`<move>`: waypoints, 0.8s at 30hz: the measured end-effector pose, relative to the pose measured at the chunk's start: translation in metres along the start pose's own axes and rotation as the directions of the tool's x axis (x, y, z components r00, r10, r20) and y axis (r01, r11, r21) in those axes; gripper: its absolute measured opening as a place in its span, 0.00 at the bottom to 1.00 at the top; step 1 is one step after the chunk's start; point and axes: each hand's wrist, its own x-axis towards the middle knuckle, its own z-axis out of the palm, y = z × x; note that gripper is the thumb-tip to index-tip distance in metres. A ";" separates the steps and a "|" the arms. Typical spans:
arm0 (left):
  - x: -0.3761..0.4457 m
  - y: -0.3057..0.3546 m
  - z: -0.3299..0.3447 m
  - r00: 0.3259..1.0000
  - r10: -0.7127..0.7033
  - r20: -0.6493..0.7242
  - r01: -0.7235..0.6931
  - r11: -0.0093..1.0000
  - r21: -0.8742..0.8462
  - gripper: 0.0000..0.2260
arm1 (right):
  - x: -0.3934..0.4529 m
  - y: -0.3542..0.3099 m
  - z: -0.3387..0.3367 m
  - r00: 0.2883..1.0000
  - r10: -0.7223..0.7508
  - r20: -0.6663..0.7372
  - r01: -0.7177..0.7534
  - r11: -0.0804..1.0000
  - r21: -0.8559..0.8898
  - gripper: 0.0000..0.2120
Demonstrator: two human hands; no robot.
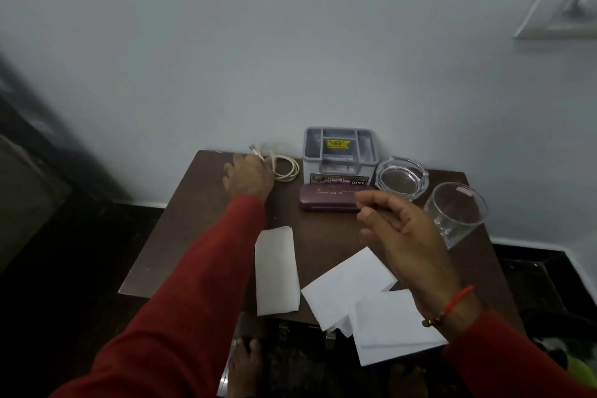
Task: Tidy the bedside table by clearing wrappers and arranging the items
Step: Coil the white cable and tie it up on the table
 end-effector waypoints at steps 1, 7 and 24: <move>0.000 -0.001 -0.003 1.000 -0.010 -0.001 0.010 0.999 0.052 0.21 | 0.000 -0.001 0.001 1.000 -0.002 0.002 0.002 1.000 0.003 0.13; -0.005 -0.011 -0.004 1.000 -0.018 0.023 0.014 0.991 0.134 0.24 | -0.004 -0.006 0.006 1.000 -0.013 0.028 0.012 0.999 0.036 0.13; -0.015 0.001 0.019 0.941 0.334 -0.048 -0.324 0.933 0.157 0.27 | -0.004 -0.002 0.008 0.999 -0.003 0.040 0.003 1.000 0.000 0.12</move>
